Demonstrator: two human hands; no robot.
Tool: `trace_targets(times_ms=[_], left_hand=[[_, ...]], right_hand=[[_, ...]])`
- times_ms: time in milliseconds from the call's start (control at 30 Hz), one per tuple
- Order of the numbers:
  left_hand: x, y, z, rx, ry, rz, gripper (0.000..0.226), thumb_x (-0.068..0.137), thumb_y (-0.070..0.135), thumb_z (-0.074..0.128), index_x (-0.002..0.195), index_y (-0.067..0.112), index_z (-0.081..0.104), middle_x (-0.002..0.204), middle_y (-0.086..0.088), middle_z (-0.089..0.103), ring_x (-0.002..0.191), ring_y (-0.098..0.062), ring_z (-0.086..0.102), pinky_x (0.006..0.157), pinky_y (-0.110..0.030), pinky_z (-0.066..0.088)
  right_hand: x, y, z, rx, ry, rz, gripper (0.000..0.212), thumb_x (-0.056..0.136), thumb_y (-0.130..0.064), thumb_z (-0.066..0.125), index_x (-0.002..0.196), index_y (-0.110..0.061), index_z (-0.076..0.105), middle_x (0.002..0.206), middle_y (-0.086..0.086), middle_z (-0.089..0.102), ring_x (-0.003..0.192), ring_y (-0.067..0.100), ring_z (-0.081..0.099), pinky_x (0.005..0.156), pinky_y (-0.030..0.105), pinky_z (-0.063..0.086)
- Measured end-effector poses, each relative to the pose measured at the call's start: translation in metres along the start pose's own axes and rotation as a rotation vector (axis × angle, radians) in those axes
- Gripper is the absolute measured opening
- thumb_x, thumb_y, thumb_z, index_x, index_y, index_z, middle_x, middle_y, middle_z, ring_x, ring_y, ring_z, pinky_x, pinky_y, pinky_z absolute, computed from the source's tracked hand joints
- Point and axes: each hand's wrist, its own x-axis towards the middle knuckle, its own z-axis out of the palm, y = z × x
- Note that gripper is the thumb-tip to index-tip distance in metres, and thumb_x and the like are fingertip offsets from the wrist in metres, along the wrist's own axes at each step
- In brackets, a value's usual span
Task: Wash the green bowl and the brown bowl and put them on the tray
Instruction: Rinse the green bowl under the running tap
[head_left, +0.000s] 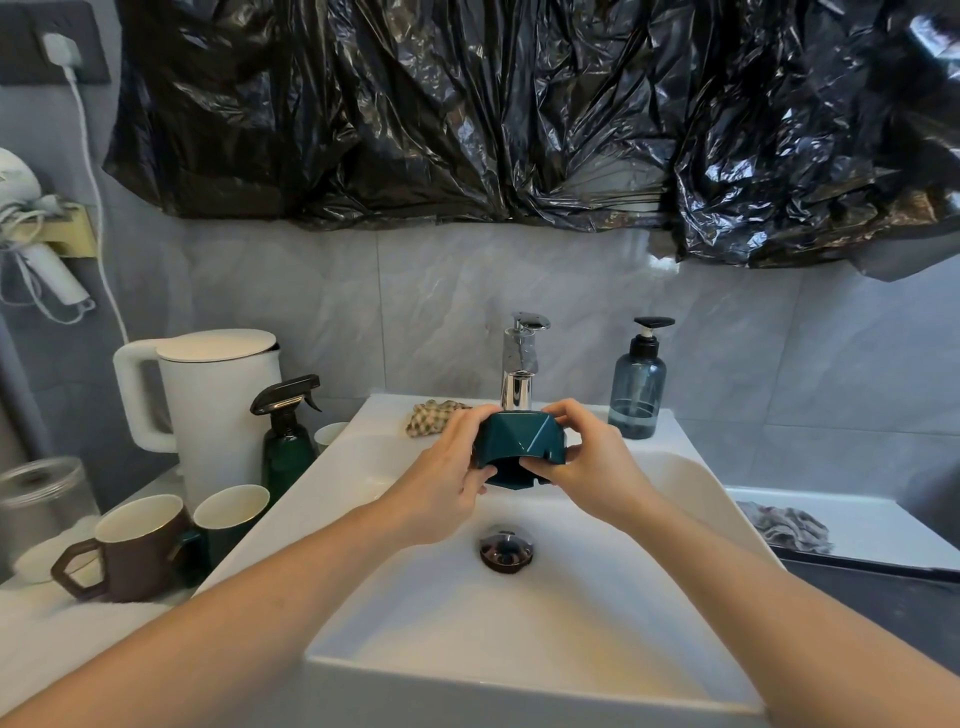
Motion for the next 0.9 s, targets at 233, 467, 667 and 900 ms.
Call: trace_targets(times_ms=[233, 467, 667, 900], left_hand=[[0.0021, -0.0012, -0.0007, -0.014, 0.039, 0.009, 0.067, 0.105, 0.007, 0.06, 0.158, 0.035, 0.03, 0.148, 0.014, 0.041, 0.105, -0.012, 0.065, 0.093, -0.028, 0.06], [0.0018, -0.0017, 0.0007, -0.006, 0.036, 0.009, 0.068, 0.104, 0.006, 0.06, 0.158, 0.034, 0.03, 0.149, 0.014, 0.04, 0.103, -0.011, 0.065, 0.091, -0.031, 0.062], [0.0028, -0.0047, 0.002, -0.007, 0.059, 0.031, 0.068, 0.103, 0.006, 0.061, 0.156, 0.035, 0.031, 0.147, 0.015, 0.04, 0.102, -0.012, 0.066, 0.088, -0.033, 0.062], [0.003, -0.0037, 0.0026, -0.026, 0.05, 0.009, 0.066, 0.103, 0.007, 0.062, 0.154, 0.036, 0.033, 0.141, 0.018, 0.042, 0.1, -0.009, 0.064, 0.088, -0.032, 0.061]], right_hand=[[-0.0015, -0.005, 0.0005, 0.03, 0.036, -0.011, 0.051, 0.079, -0.026, 0.088, 0.118, -0.035, 0.057, 0.114, -0.017, 0.066, 0.083, 0.012, 0.073, 0.077, 0.034, 0.064], [-0.0019, -0.0059, 0.002, -0.023, 0.029, -0.031, 0.049, 0.08, -0.029, 0.088, 0.116, -0.033, 0.054, 0.118, -0.013, 0.067, 0.091, 0.013, 0.071, 0.08, 0.035, 0.064], [-0.0016, -0.0039, 0.0018, -0.013, 0.043, -0.04, 0.049, 0.08, -0.028, 0.088, 0.115, -0.033, 0.054, 0.117, -0.013, 0.067, 0.092, 0.011, 0.07, 0.078, 0.033, 0.064], [0.0017, -0.0032, 0.0022, -0.058, 0.028, -0.059, 0.049, 0.079, -0.03, 0.088, 0.113, -0.034, 0.053, 0.117, -0.014, 0.067, 0.09, 0.01, 0.068, 0.074, 0.024, 0.06]])
